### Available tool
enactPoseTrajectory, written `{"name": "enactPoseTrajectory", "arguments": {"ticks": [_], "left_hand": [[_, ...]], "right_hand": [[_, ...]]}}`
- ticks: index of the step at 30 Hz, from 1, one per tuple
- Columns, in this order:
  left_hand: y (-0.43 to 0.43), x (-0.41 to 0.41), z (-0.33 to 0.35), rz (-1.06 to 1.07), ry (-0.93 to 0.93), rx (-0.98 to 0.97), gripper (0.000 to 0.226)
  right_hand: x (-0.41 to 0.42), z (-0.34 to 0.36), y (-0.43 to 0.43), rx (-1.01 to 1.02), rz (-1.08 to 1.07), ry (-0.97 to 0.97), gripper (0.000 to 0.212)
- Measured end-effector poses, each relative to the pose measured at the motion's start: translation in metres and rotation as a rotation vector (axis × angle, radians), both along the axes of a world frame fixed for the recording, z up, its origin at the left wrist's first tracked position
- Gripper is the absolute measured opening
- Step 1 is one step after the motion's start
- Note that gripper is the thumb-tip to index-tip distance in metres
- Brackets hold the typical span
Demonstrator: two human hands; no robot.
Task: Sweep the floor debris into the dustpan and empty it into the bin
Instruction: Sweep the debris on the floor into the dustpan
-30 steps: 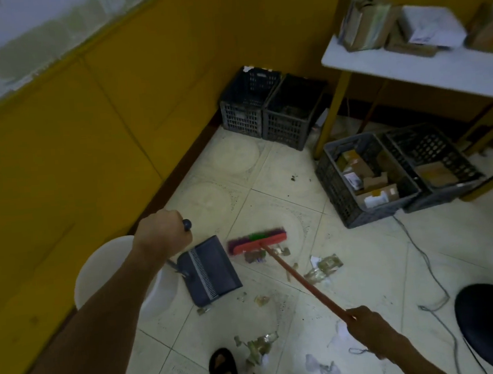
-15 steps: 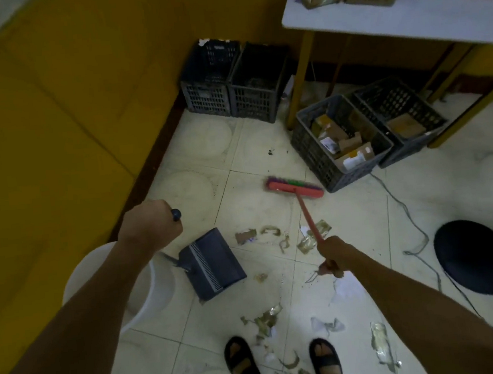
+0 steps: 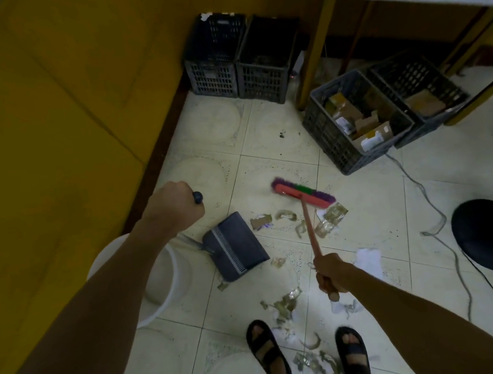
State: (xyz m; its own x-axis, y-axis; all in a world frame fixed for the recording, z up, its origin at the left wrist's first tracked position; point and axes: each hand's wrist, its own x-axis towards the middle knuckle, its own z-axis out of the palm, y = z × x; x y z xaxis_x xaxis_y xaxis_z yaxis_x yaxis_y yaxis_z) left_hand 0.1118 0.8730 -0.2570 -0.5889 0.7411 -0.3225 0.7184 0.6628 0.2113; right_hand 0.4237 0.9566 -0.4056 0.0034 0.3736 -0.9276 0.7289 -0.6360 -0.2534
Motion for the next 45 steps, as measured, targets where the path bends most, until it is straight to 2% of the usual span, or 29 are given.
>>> {"name": "enactPoseTrajectory", "arguments": {"ticks": [5,10,16,19,22,26,29,31,34,37,38,41,45], "left_hand": [[-0.002,0.024,0.013,0.072,-0.017,-0.017,0.040],[-0.012,0.075,0.028,0.095,0.069,-0.070,0.036],[-0.024,0.151,0.046,0.100,0.162,-0.131,0.037],[-0.024,0.183,0.052,0.102,0.199,-0.162,0.036],[-0.025,0.200,0.058,0.094,0.242,-0.180,0.036],[-0.032,0.213,0.059,0.078,0.213,-0.163,0.038],[-0.034,0.221,0.059,0.045,0.198,-0.130,0.037],[-0.033,0.229,0.059,0.028,0.174,-0.122,0.035],[-0.026,0.234,0.058,-0.027,0.180,-0.140,0.037],[-0.023,0.229,0.053,-0.119,0.200,-0.121,0.040],[-0.022,0.225,0.051,-0.139,0.200,-0.112,0.039],[-0.025,0.211,0.047,-0.201,0.190,-0.087,0.037],[-0.048,0.180,0.040,-0.271,0.156,-0.051,0.040]], "right_hand": [[0.030,-0.002,-0.030,-0.009,0.180,-0.016,0.030],[0.111,0.012,-0.038,0.068,0.446,-0.070,0.038],[0.218,0.026,-0.043,0.104,0.635,-0.087,0.036],[0.256,0.035,-0.041,0.118,0.575,-0.020,0.029],[0.280,0.046,-0.032,0.136,0.397,0.044,0.019],[0.301,0.063,-0.021,0.168,0.118,0.144,0.024],[0.289,0.061,-0.001,0.236,0.083,0.124,0.017],[0.276,0.050,0.017,0.267,0.044,0.086,0.025],[0.262,0.033,0.036,0.241,-0.056,0.030,0.029],[0.255,0.026,0.041,0.158,-0.089,0.035,0.019],[0.253,0.026,0.038,0.126,-0.087,0.053,0.016],[0.239,0.024,0.009,0.047,-0.026,0.069,0.031],[0.191,0.025,-0.046,0.043,-0.011,0.011,0.023]]}}
